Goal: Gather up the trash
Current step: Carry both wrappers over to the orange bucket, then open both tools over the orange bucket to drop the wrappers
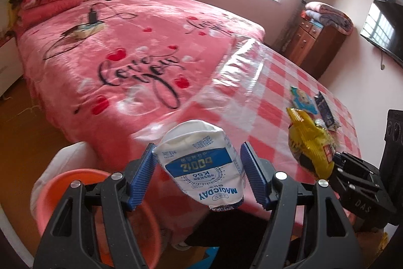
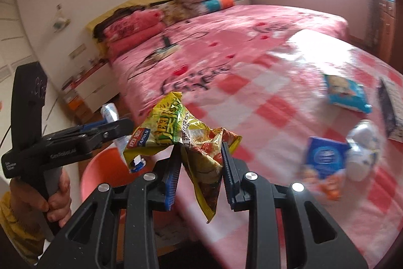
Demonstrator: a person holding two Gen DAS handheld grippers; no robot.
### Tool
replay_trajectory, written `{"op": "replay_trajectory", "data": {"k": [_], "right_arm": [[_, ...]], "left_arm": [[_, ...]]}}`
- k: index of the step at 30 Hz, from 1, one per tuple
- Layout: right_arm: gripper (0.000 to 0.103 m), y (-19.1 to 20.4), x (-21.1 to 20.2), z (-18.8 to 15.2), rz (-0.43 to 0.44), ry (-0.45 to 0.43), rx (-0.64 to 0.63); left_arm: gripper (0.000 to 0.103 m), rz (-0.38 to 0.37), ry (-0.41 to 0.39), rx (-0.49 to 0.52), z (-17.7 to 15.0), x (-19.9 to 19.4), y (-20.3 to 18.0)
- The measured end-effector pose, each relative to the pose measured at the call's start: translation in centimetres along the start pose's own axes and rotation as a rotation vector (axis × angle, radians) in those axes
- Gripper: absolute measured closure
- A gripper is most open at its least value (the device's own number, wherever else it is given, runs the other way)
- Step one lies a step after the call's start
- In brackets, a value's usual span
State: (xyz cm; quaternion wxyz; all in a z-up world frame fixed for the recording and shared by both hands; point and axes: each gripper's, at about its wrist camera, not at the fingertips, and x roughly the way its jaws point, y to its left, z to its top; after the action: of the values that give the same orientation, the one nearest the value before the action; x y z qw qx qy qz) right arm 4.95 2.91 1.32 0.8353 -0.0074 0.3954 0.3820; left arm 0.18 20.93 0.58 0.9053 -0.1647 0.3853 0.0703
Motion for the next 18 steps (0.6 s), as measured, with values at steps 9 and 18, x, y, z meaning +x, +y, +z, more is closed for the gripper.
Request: {"op": "replay_trajectory", "data": {"k": [9, 18], "right_arm": [[0.071, 8.2, 3.9, -1.1, 0.140, 0.104, -0.142], [0.071, 14.9, 7.8, -3.7, 0.221, 0.213, -0.280]], "left_arm": [[0.035, 0.138, 0.036, -0.085, -3.2, -2.4, 7.2], [0.035, 0.246, 0.101, -0.160, -6.9, -2.6, 12.9]]}}
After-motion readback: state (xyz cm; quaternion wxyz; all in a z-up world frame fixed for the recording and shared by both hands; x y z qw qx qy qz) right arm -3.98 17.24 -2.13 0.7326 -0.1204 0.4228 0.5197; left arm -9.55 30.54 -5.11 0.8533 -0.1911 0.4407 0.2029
